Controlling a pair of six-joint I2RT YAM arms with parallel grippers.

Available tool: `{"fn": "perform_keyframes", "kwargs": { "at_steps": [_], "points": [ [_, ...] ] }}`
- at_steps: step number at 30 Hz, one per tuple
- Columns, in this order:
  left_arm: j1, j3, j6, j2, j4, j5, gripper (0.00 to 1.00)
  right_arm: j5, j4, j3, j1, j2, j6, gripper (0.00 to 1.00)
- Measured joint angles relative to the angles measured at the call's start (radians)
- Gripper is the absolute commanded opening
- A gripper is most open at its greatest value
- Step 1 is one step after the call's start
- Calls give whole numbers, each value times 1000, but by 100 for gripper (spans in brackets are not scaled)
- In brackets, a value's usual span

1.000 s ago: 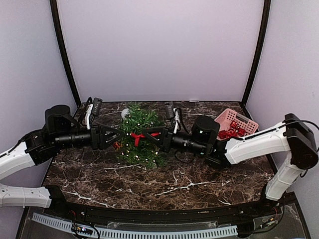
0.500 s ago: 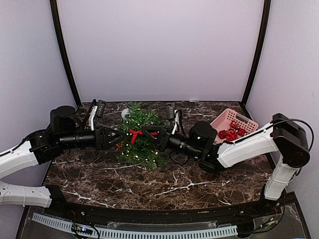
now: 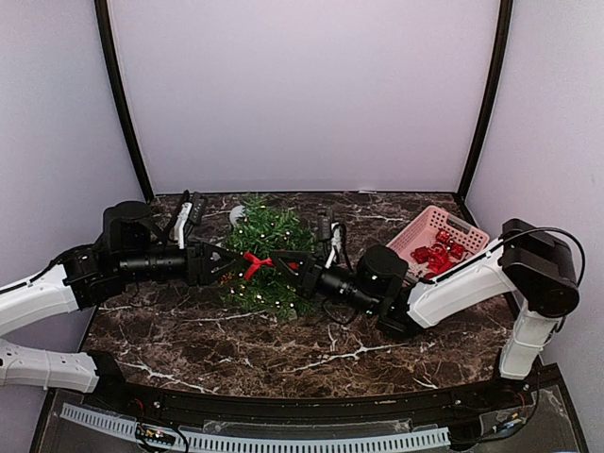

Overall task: Decorate the small christmas tree
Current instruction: Place the bow in the gap of branches.

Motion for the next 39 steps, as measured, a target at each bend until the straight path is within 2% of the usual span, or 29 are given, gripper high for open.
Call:
{"fn": "perform_keyframes", "kwargs": {
  "at_steps": [19, 27, 30, 33, 35, 39],
  "points": [
    [0, -14, 8, 61, 21, 2, 49, 66, 60, 3, 0, 60, -11, 0],
    [0, -19, 1, 121, 77, 30, 43, 66, 64, 15, 0, 61, -17, 0],
    [0, -24, -5, 136, 89, 37, 31, 66, 64, 15, 0, 61, -19, 0],
    [0, -29, -7, 144, 95, 45, 12, 66, 64, 15, 0, 61, -20, 0],
    [0, -34, -17, 144, 105, 53, 3, 66, 64, 15, 0, 61, -20, 0],
    [0, -47, -24, 138, 122, 62, 0, 66, 65, 17, 0, 61, -21, 0]
  ]
}}
